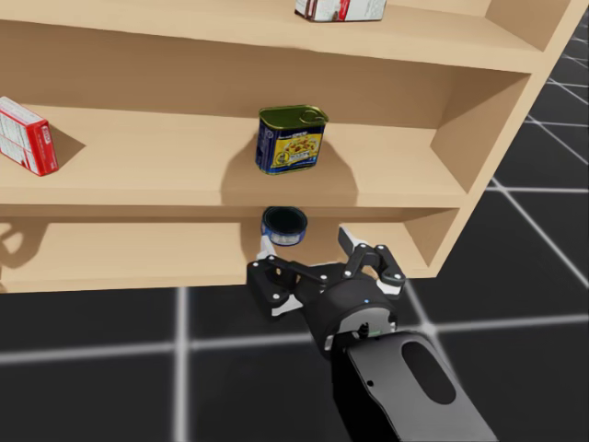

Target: Find the tuna fish can on the shelf and bring it to me.

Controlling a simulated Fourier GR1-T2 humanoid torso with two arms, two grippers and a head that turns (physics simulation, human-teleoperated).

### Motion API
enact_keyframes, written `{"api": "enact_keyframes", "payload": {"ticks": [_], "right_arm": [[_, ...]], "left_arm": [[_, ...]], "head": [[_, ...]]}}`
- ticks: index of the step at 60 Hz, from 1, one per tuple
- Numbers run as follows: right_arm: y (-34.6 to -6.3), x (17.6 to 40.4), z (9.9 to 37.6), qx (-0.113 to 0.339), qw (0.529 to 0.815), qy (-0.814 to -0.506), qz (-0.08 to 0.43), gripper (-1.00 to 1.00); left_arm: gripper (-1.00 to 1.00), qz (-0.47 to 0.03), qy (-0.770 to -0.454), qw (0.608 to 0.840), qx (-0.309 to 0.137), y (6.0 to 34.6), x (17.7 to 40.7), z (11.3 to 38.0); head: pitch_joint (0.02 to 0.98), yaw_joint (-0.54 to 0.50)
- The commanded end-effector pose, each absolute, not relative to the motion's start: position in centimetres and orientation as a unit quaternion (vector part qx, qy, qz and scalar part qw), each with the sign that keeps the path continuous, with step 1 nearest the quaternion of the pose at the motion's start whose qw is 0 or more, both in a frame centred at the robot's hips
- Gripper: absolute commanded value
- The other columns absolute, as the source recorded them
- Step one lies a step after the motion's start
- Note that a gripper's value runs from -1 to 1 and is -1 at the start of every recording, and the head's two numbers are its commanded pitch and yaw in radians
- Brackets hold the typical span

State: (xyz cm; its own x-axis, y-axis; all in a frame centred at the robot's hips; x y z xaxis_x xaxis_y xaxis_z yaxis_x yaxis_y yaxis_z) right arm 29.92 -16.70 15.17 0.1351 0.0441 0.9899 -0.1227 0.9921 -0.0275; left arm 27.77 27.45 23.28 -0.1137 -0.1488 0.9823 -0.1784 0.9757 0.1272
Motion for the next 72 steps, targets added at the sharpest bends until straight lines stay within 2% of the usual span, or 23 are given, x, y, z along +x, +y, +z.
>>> {"api": "enact_keyframes", "payload": {"ticks": [1, 27, 45, 56, 72], "right_arm": [[-15.8, 32.2, 14.8, 0.017, 0.753, -0.655, 0.059, -1.00], [-13.9, 37.0, 12.6, -0.023, 0.770, -0.635, 0.059, -1.00], [-14.5, 38.7, 11.5, -0.034, 0.788, -0.614, 0.034, -1.00], [-15.0, 39.6, 10.8, -0.021, 0.803, -0.595, 0.015, -1.00], [-15.0, 40.5, 10.0, 0.000, 0.812, -0.583, 0.027, -1.00]], "left_arm": [[-1.00, 0.011, -0.746, 0.657, 0.110, 27.4, 27.7, 23.3], [-1.00, 0.012, -0.746, 0.657, 0.109, 27.4, 27.7, 23.3], [-1.00, 0.011, -0.745, 0.658, 0.109, 27.4, 27.7, 23.3], [-1.00, 0.010, -0.745, 0.658, 0.109, 27.4, 27.7, 23.3], [-1.00, 0.011, -0.746, 0.657, 0.108, 27.3, 27.6, 23.4]], "head": [[0.721, -0.25], [0.718, -0.26], [0.724, -0.25], [0.717, -0.25], [0.706, -0.25]]}}
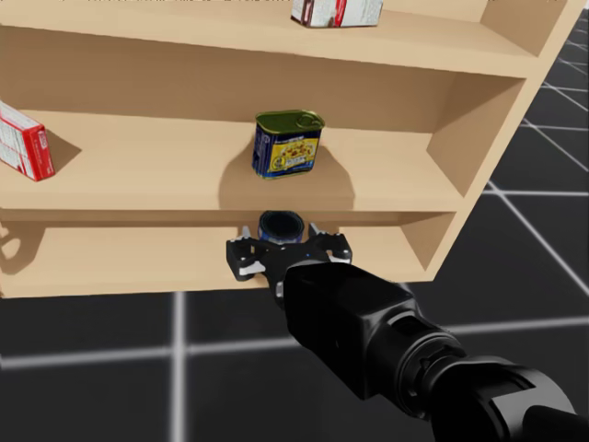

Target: Find the tuna fish can on the shelf and bring it to me.

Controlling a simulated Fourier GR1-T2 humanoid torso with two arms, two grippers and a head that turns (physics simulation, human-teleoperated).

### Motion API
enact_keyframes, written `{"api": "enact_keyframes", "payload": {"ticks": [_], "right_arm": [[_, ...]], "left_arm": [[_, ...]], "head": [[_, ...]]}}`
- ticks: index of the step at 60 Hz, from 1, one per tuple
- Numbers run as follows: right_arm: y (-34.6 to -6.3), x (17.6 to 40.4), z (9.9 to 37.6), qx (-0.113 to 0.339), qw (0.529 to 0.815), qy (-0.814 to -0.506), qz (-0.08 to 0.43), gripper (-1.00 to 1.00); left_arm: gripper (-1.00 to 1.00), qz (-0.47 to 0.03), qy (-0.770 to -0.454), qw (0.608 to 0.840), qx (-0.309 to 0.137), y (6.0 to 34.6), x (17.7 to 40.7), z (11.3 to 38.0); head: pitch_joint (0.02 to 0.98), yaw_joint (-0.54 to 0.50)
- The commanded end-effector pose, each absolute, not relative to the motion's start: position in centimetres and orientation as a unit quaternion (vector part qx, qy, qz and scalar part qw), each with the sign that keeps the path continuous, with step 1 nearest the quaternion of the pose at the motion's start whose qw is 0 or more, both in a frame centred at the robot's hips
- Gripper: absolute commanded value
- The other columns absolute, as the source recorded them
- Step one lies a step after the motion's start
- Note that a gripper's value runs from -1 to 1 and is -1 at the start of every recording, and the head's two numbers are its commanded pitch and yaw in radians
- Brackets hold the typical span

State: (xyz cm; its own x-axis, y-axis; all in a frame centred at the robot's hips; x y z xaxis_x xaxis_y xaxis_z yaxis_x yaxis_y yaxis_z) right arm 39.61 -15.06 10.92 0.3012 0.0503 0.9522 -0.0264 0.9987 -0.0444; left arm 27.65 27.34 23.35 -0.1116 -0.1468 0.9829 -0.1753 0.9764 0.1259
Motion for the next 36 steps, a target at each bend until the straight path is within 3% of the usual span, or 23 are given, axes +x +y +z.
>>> {"api": "enact_keyframes", "payload": {"ticks": [1, 3, 5, 7, 8, 22, 36], "right_arm": [[-15.1, 40.5, 9.9, 0.004, 0.812, -0.583, 0.035, -1.00], [-15.2, 40.4, 9.9, 0.002, 0.809, -0.587, 0.045, -1.00], [-15.2, 40.4, 9.8, 0.000, 0.808, -0.588, 0.042, -0.75], [-15.1, 40.3, 9.8, -0.003, 0.803, -0.594, 0.047, -0.17], [-15.1, 40.3, 9.9, -0.004, 0.800, -0.598, 0.046, 0.97], [-15.9, 40.1, 10.3, -0.010, 0.798, -0.602, 0.033, 1.00], [-17.2, 38.2, 13.2, -0.024, 0.766, -0.641, 0.036, 1.00]], "left_arm": [[-1.00, 0.011, -0.746, 0.657, 0.107, 27.3, 27.6, 23.4], [-1.00, 0.011, -0.746, 0.657, 0.108, 27.3, 27.6, 23.4], [-1.00, 0.011, -0.746, 0.657, 0.108, 27.3, 27.6, 23.4], [-1.00, 0.011, -0.746, 0.657, 0.107, 27.3, 27.6, 23.4], [-1.00, 0.010, -0.746, 0.657, 0.107, 27.3, 27.6, 23.4], [-1.00, 0.009, -0.745, 0.658, 0.107, 27.2, 27.6, 23.4], [-1.00, 0.009, -0.746, 0.657, 0.106, 27.2, 27.6, 23.4]], "head": [[0.706, -0.25], [0.706, -0.25], [0.704, -0.25], [0.703, -0.25], [0.702, -0.25], [0.700, -0.26], [0.700, -0.26]]}}
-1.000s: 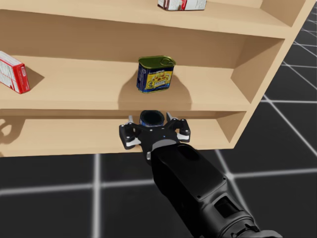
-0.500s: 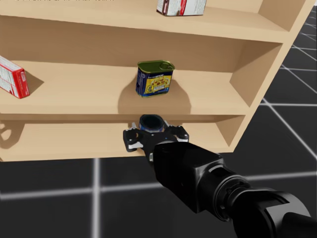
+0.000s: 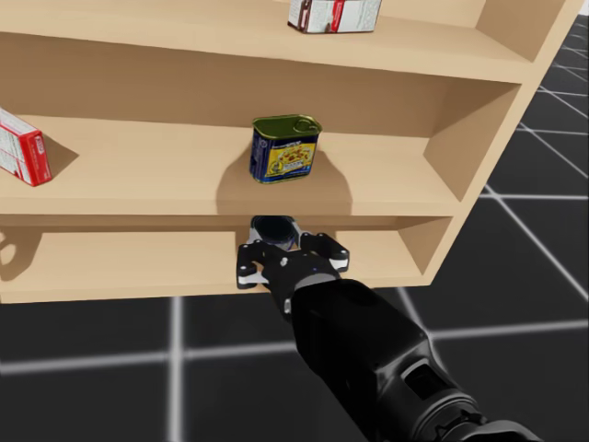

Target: Find the tuna fish can on the shelf and bring it to me.

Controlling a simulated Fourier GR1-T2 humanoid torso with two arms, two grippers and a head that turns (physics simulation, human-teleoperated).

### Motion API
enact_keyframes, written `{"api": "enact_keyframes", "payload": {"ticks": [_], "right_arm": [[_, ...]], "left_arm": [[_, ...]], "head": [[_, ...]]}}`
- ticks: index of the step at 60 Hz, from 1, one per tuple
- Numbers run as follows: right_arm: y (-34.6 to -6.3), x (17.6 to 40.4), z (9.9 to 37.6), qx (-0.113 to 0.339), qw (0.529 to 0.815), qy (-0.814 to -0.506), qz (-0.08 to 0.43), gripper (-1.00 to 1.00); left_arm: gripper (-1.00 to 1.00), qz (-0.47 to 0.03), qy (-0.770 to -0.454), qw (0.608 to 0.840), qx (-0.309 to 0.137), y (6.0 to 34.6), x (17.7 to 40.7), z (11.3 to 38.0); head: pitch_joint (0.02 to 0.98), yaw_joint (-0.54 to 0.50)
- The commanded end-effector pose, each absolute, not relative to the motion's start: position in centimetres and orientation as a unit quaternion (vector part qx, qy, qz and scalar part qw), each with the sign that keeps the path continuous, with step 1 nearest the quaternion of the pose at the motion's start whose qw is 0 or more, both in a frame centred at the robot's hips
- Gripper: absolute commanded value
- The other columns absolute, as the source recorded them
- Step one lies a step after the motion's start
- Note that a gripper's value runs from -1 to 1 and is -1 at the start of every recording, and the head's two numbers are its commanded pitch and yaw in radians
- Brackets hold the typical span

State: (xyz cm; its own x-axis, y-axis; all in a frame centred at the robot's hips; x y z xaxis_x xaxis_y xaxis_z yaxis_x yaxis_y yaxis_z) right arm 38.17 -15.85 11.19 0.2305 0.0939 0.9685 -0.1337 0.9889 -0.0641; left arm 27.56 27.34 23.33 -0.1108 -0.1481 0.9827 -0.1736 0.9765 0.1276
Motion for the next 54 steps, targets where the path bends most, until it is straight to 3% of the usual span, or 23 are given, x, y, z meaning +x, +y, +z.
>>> {"api": "enact_keyframes", "payload": {"ticks": [1, 39, 54], "right_arm": [[-17.2, 38.0, 13.3, -0.025, 0.765, -0.642, 0.036, 1.00], [-20.9, 26.1, 15.8, -0.016, 0.735, -0.676, 0.056, 1.00], [-22.0, 22.7, 16.6, -0.013, 0.726, -0.685, 0.058, 1.00]], "left_arm": [[-1.00, 0.009, -0.746, 0.657, 0.106, 27.2, 27.6, 23.4], [-1.00, 0.005, -0.747, 0.657, 0.105, 27.1, 27.6, 23.4], [-1.00, 0.005, -0.747, 0.657, 0.106, 27.0, 27.5, 23.4]], "head": [[0.700, -0.26], [0.702, -0.27], [0.693, -0.28]]}}
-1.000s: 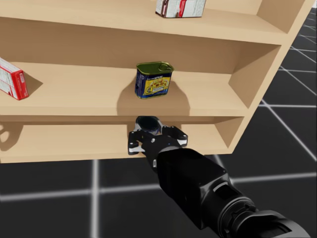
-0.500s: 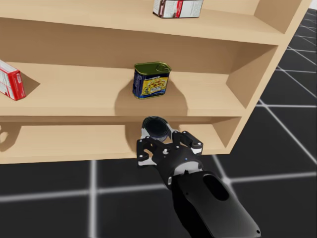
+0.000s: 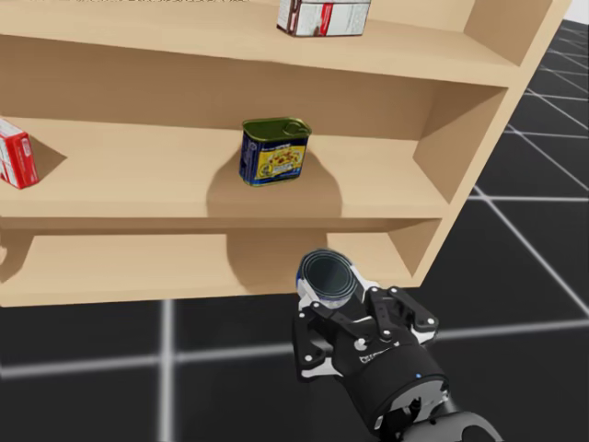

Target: Find the tuna fish can on the shelf and bring it to me.

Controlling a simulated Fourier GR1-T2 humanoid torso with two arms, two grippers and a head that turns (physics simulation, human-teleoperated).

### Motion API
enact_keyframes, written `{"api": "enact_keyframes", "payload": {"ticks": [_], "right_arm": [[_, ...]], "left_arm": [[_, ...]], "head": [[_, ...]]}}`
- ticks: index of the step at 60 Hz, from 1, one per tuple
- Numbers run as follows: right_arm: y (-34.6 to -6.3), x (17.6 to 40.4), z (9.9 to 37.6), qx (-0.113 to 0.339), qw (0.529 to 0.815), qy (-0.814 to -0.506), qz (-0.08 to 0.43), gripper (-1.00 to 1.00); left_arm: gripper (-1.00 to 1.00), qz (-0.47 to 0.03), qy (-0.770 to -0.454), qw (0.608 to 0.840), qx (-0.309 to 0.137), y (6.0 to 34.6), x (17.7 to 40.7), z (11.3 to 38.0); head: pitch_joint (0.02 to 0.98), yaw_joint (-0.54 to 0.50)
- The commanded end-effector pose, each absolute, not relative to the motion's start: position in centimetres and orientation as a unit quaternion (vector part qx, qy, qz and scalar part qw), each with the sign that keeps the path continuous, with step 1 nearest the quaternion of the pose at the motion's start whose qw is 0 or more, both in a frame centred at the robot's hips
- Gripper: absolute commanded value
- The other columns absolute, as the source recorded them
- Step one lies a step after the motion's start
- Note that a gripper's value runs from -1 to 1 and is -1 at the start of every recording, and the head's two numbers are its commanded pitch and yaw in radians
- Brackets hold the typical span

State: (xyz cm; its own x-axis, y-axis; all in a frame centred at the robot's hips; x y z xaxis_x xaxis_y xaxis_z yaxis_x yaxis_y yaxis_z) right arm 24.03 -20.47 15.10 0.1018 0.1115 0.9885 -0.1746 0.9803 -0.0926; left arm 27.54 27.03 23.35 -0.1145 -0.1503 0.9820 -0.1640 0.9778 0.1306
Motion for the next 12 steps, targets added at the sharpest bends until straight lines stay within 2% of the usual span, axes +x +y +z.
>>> {"api": "enact_keyframes", "payload": {"ticks": [1, 12], "right_arm": [[-22.2, 22.2, 16.8, -0.012, 0.724, -0.687, 0.057, 1.00], [-22.6, 20.3, 17.2, -0.006, 0.721, -0.691, 0.052, 1.00]], "left_arm": [[-1.00, 0.006, -0.747, 0.657, 0.106, 27.0, 27.5, 23.4], [-1.00, 0.006, -0.748, 0.656, 0.105, 27.1, 27.5, 23.5]], "head": [[0.690, -0.27], [0.685, -0.27]]}}
